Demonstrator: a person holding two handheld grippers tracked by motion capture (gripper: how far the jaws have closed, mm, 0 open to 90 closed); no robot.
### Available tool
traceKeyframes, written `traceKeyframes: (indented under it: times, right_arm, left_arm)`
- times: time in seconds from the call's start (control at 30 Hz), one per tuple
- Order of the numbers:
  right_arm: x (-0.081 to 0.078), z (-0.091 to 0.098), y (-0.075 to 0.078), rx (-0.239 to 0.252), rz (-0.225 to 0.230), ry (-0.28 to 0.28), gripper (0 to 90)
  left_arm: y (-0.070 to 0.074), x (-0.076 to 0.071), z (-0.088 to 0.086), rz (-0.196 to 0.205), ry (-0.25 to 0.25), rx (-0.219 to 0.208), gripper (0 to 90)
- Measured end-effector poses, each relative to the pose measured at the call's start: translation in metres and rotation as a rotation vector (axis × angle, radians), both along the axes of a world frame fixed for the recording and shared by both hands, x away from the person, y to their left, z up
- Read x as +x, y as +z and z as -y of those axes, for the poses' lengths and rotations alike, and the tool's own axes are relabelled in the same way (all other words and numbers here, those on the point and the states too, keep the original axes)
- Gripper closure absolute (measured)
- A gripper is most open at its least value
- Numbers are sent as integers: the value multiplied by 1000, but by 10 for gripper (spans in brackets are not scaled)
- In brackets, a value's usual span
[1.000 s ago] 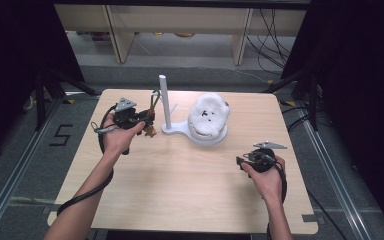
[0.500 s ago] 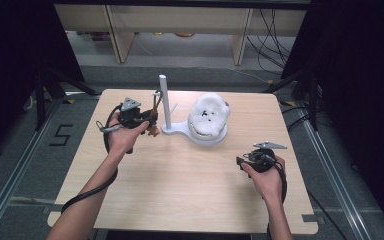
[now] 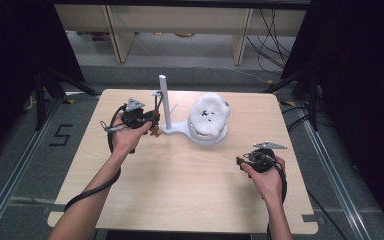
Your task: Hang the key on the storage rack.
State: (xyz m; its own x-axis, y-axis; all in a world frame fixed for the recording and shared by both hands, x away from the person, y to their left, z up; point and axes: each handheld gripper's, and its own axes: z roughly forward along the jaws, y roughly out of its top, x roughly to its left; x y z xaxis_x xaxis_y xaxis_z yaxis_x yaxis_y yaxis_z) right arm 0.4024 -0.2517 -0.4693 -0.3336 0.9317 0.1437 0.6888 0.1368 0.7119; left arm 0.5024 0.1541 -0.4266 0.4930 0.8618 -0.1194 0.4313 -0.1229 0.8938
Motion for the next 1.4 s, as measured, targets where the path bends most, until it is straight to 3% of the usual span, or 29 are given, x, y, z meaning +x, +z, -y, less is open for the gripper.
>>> traceKeyframes:
  times: [0.23, 0.53, 0.9, 1.1, 1.27, 1.33, 1.4]
  right_arm:
    - [0, 0, 0, 8, 2, -3, 465]
    - [0, 1, -2, 12, 8, 6, 464]
    - [0, -1, -2, 0, -4, -15, 464]
    - [0, -1, -2, 0, -7, -10, 463]
    - [0, -1, -5, 5, -5, -8, 463]
    - [-1, -3, -4, 11, -38, -37, 463]
    - [-1, -3, -6, 12, -29, -34, 463]
  left_arm:
    - [-1, 2, 2, 3, -9, 11, 643]
    - [5, -4, -9, 46, -3, 31, 543]
    - [8, -30, -40, 81, -23, 124, 408]
    - [-5, -53, -53, 128, -26, 166, 383]
    - [-25, -78, -63, 136, -4, 174, 378]
    - [-38, -89, -66, 123, -12, 162, 377]
    - [-51, -101, -69, 114, -2, 164, 377]
